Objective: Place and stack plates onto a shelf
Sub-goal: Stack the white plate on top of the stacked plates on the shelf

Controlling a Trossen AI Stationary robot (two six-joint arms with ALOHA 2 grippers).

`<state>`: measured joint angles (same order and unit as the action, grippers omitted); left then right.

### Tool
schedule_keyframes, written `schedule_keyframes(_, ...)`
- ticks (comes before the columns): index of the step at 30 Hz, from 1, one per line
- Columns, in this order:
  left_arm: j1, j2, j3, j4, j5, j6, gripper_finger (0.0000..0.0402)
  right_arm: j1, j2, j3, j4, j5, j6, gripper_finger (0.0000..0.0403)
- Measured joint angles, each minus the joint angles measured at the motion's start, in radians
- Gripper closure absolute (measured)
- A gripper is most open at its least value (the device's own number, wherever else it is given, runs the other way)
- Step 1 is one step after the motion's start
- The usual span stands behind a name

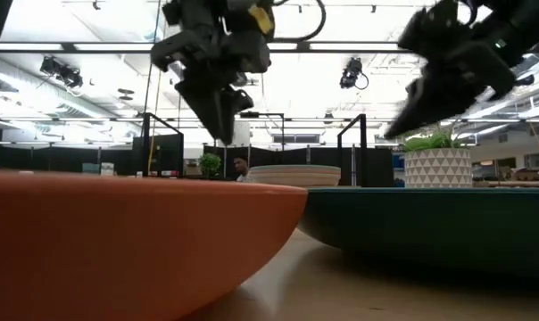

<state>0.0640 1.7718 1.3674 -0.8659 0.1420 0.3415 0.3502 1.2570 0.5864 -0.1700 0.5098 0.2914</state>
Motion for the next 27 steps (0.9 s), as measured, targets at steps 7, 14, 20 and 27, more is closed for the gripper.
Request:
schedule_keyframes(7, -0.079, -0.006, -0.002, 0.168, -0.062, 0.080, 0.0260, -0.039, 0.000, 0.053, -0.405, -0.111, 0.328, 0.0282)
schedule_keyframes(14, -0.045, -0.078, -0.183, 0.390, -0.060, 0.112, 0.0261, -0.089, 0.025, 0.054, -0.463, -0.177, 0.363, 0.0256)
schedule_keyframes(20, -0.014, -0.246, -0.354, 0.489, -0.061, 0.080, 0.0261, -0.165, 0.135, 0.095, -0.520, -0.253, 0.345, 0.0256)
schedule_keyframes(27, 0.012, -0.421, -0.472, 0.516, -0.073, 0.068, 0.0261, -0.215, 0.237, 0.168, -0.564, -0.395, 0.311, 0.0256)
